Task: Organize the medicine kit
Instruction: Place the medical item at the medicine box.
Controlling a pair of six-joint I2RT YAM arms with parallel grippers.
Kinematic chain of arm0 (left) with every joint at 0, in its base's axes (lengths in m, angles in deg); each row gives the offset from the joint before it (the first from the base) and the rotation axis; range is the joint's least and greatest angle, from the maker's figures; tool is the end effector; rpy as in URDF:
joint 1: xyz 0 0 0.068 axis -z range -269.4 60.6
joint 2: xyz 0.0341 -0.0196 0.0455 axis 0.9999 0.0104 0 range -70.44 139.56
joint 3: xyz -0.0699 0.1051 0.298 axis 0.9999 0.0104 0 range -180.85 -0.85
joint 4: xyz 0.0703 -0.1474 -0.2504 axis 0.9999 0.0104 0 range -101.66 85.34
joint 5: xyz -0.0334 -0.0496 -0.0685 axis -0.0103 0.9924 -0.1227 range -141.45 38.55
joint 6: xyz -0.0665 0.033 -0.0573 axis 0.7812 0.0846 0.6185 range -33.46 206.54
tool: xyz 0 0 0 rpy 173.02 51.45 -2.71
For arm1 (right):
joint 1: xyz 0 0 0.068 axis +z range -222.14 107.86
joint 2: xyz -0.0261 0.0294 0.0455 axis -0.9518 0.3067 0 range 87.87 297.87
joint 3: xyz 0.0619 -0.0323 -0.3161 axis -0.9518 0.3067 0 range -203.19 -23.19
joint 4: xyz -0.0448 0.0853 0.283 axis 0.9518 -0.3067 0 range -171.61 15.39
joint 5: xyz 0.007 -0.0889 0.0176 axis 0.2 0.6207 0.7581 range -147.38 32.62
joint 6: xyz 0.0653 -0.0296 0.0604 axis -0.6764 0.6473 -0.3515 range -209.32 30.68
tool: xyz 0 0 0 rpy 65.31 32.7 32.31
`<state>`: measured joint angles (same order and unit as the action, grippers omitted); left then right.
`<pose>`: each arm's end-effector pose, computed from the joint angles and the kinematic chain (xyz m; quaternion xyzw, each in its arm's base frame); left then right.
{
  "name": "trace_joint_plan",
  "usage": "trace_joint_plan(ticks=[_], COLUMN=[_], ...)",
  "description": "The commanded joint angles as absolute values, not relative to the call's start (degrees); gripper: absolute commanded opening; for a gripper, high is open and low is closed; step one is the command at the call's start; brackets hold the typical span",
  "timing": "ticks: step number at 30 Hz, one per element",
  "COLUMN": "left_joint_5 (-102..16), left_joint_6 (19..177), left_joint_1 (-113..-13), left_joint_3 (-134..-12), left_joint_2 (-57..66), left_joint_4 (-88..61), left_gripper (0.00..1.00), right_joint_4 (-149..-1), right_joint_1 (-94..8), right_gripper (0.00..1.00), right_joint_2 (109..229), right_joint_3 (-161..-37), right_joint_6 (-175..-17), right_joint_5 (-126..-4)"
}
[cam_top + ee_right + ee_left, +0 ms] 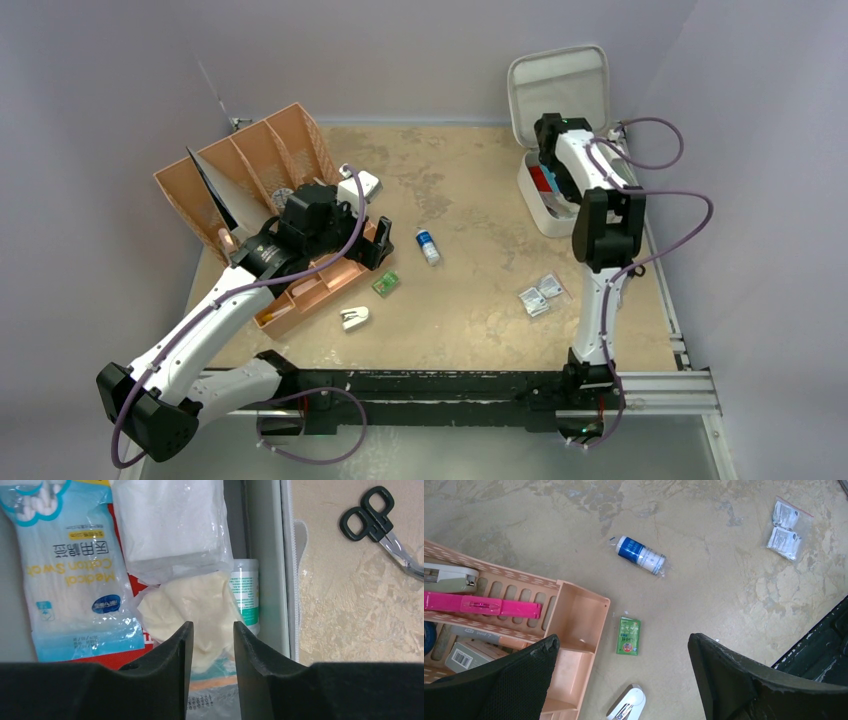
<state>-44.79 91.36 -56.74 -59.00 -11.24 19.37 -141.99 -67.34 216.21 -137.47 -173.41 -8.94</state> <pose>0.2285 -0.1582 0.3560 0.2375 0.8411 -0.2034 0.4414 0.5297 -0.0191 0.2221 0.6038 0.6807 -0.2444 0.3351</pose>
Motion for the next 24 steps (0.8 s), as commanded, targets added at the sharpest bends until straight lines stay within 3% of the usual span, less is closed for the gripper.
trace_joint_plan(ticks=[1, 16, 24], left_joint_5=[-44.67, -44.48, -44.99], left_joint_6=[90.15, 90.27, 90.24], left_joint_1=[-56.54, -56.61, -56.58], left_joint_3=[-59.12, -59.06, -58.94], left_joint_2=[-11.82, -11.38, -10.79], left_joint_4=[18.23, 18.15, 18.15], left_gripper=[0.99, 0.99, 0.99], right_joint_4=[-139.83, -128.32, -121.48], right_joint_1=[-67.48, -67.48, -67.48], right_gripper=[0.37, 0.36, 0.31], right_joint_2=[210.31, 206.16, 207.24], right_joint_3=[-135.89, -123.87, -121.11], right_joint_6=[-168.73, -165.25, -166.35], right_joint_5=[-8.66, -23.68, -23.14])
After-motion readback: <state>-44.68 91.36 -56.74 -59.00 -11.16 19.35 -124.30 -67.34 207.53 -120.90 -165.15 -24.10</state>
